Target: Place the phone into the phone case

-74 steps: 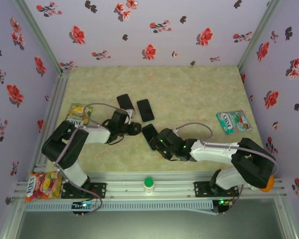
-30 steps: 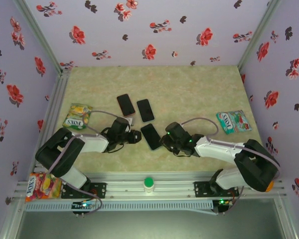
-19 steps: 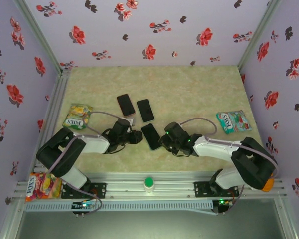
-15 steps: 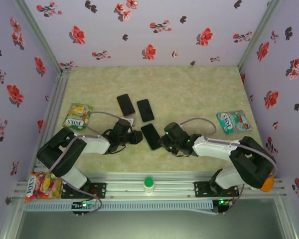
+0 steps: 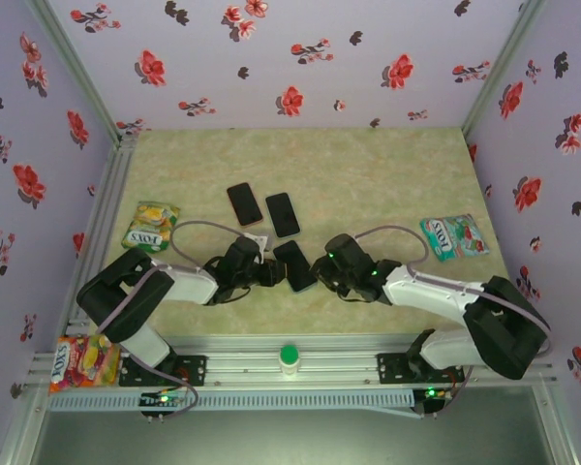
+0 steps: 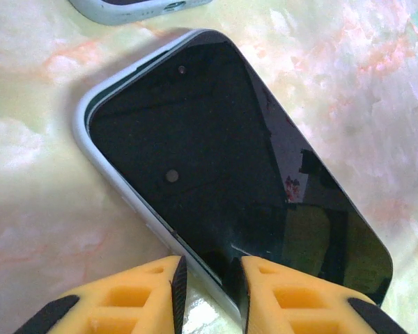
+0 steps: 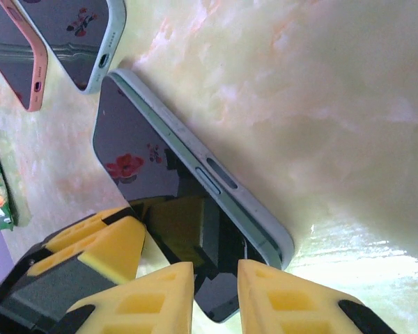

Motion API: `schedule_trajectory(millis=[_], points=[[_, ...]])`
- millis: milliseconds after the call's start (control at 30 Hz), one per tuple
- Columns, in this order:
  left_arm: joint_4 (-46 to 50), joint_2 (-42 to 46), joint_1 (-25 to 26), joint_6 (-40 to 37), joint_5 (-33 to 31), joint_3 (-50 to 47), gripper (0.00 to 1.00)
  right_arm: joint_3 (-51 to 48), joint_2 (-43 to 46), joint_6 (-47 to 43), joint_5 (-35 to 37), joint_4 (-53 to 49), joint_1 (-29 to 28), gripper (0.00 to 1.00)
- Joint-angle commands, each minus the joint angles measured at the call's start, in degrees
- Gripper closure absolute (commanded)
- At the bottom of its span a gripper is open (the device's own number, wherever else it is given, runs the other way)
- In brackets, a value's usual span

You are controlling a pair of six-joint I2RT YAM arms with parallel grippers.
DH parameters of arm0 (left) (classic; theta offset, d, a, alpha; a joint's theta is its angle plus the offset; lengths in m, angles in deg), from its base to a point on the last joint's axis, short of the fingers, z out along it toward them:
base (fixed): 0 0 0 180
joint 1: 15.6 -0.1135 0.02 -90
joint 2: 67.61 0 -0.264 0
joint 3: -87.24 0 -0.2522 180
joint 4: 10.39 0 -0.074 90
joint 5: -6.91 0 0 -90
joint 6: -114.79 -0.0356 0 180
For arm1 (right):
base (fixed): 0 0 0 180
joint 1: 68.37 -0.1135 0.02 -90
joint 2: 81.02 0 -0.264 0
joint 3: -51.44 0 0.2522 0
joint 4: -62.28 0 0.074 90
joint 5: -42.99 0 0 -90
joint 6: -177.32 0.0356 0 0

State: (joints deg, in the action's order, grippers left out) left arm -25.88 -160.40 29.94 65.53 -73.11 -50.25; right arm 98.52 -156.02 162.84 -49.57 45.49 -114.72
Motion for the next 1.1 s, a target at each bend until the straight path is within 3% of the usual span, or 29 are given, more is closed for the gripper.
schedule_trajectory(millis=[0,1067], points=[[3.15,-1.95,2.18,2.32,5.15,-1.68,0.71,0.69,-0.77,-1.48,1.10,-1.48,0.46,0.75],[2.32,-0.79,3.07,2.46,4.78,-2.30,0.64,2.36,-5.95,0.85,-2.52,5.15,-2.05,0.79]])
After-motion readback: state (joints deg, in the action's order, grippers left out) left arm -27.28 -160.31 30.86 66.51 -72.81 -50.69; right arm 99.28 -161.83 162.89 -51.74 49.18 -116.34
